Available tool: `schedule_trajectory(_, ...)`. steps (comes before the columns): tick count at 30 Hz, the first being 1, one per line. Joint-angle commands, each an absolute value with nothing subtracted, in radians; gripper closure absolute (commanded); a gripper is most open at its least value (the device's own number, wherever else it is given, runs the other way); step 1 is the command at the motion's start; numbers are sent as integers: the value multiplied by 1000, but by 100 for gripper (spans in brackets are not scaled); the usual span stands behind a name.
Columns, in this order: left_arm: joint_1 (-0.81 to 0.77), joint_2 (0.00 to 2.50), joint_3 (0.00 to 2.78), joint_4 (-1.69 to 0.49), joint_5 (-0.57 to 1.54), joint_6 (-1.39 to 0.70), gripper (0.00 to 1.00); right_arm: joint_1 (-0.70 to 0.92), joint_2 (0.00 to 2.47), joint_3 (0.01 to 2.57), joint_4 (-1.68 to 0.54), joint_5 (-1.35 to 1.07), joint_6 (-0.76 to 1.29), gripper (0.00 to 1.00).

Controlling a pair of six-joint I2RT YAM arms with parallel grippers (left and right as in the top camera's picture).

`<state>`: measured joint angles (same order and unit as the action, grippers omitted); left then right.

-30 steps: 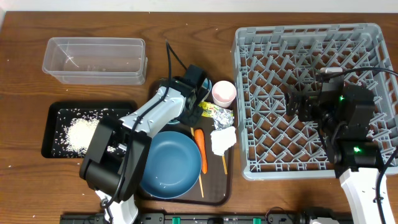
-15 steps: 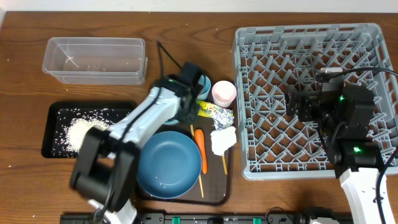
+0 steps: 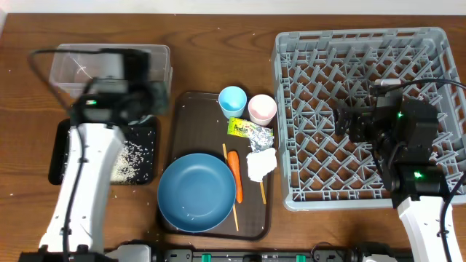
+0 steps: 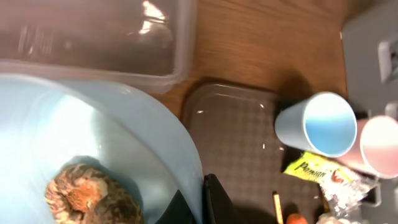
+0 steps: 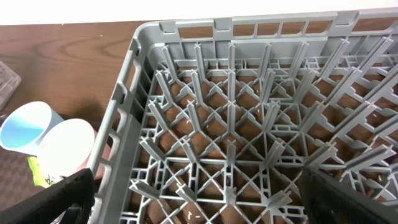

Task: Sort waste into correct bins and load items into the dishwasher rack
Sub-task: 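Tip the small blue dish over the black tray to dump scraps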

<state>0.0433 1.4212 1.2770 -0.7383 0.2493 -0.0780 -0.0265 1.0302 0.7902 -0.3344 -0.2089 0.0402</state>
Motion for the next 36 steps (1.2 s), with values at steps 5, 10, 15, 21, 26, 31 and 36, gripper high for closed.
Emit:
schedule_trajectory(5, 362, 1424, 1256, -743, 672, -74, 94, -19, 1034, 809, -345, -205, 28, 1)
schedule_trajectory(10, 570, 1425, 1247, -743, 933, -38, 94, -19, 1035, 809, -344, -205, 28, 1)
schedule_trajectory(15, 742, 1427, 1247, -742, 1200, -20, 94, -19, 1035, 809, -344, -206, 28, 1)
schedule_trajectory(21, 880, 1483, 1247, -743, 1454, 31, 94, -19, 1034, 809, -344, -206, 28, 1)
schedule_trajectory(26, 902, 1573, 1222, -743, 1455, 65, 94, -19, 1035, 809, -344, -206, 28, 1)
schedule_trajectory(31, 907, 1689, 1183, -742, 1457, 131, 94, -19, 1034, 809, -344, -206, 28, 1)
schedule_trajectory(36, 916, 1828, 1181, -750, 1571, 171, 94, -19, 1034, 809, -342, -206, 28, 1)
